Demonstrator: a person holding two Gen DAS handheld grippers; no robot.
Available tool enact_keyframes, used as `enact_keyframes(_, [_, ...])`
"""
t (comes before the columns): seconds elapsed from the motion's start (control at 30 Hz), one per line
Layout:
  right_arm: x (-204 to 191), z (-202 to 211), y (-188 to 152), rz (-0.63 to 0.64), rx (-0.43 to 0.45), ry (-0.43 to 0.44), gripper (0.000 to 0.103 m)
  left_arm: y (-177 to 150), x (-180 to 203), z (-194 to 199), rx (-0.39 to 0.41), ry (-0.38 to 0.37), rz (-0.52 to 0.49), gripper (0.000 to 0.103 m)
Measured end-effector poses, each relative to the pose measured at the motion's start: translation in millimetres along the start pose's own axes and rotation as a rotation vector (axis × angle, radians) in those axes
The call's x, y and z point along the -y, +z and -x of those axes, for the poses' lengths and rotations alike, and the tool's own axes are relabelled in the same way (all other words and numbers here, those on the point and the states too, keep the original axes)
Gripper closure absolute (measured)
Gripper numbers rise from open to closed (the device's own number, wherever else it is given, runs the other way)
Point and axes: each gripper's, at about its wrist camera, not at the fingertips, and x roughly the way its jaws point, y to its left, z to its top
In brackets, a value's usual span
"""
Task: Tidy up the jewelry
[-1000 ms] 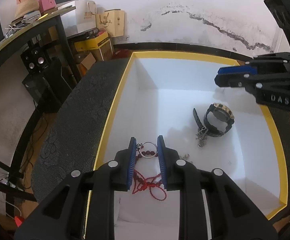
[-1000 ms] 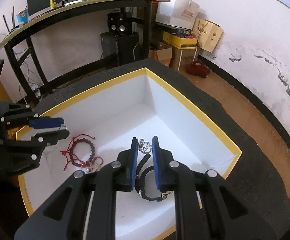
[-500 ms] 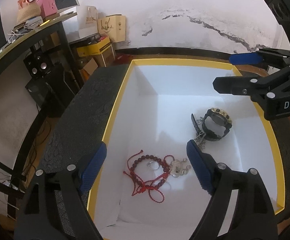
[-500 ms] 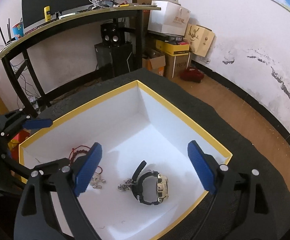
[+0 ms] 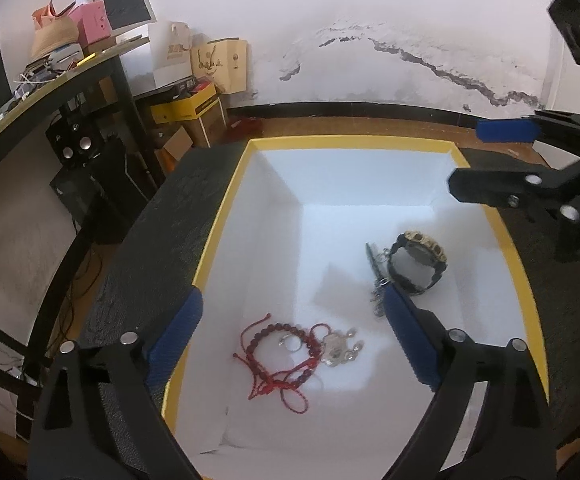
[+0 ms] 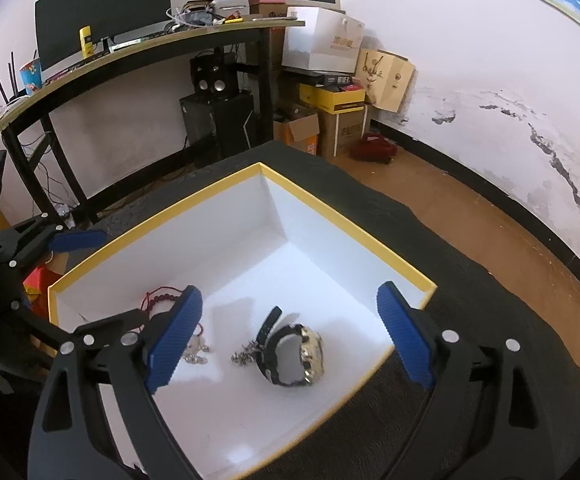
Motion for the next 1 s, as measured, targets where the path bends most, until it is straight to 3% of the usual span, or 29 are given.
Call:
enact_keyframes(0.2, [26.3, 38.0, -18.5, -0.061, 0.026, -0.049, 0.01, 15.8, 31.0, 10.8, 0.025, -0.029, -0.02, 0.007])
enact_keyframes(0.4, [73.6, 92.0, -56.0, -0.148, 0.043, -0.149, 0.008, 37.1, 85.5, 18.6, 0.043, -0.088, -0.069, 0.006])
enact_keyframes(0.73, [158.7, 184.4, -154.0, -0.331, 0.044, -0.334, 0.008, 58.9, 202.4, 31.0, 0.065, -0.218, -0.163, 0.006])
enact_keyframes(1.0, [205.5, 239.4, -236.9, -0.501, 0.043, -0.443, 0.008, 59.7, 291.2, 36.5, 0.054, -0.306, -0.195, 0.006])
